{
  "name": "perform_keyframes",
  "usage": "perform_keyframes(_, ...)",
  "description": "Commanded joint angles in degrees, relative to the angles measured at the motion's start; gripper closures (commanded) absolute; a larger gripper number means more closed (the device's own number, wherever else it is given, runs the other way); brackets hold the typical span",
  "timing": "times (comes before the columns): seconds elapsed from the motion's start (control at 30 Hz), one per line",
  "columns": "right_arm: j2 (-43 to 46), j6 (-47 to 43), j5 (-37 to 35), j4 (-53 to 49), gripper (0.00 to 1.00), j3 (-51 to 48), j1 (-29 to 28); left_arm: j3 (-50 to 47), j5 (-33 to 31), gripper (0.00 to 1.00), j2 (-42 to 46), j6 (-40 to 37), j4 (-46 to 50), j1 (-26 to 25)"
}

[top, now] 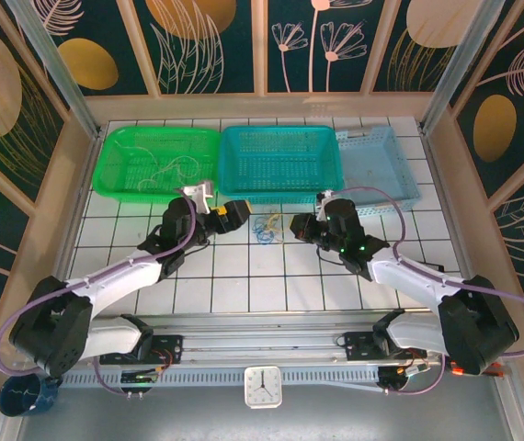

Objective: Untangle the cables

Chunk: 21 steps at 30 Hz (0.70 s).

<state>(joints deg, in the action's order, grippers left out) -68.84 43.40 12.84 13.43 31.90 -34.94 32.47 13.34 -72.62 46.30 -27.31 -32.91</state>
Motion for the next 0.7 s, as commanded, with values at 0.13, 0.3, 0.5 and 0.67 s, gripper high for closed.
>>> perform_keyframes(0.13, 0.8, -0.4, 2.0, 3.3, 1.0, -1.6, -0.5, 1.8, 3.8, 0.1, -2.8, 1.9, -5.4, -1.6)
perform_keyframes(0.3, 1.6, 0.3, 2.0, 4.2, 1.0, -2.2, -0.5, 1.3, 5.4, 0.15, -5.1, 4.1, -8.7, -2.0)
perform_keyframes(0.5, 2.1, 1.8, 4.0, 7.2, 1.0, -2.7, -0.5, -0.5, 8.0, 0.19, -6.5, 9.8, -15.7, -2.0)
perform_keyframes(0.67, 2.1, 3.1, 5.5, 9.8, 1.0, -2.5, -0.4, -1.9, 9.4, 0.21, -6.4, 13.3, -19.4, -2.1)
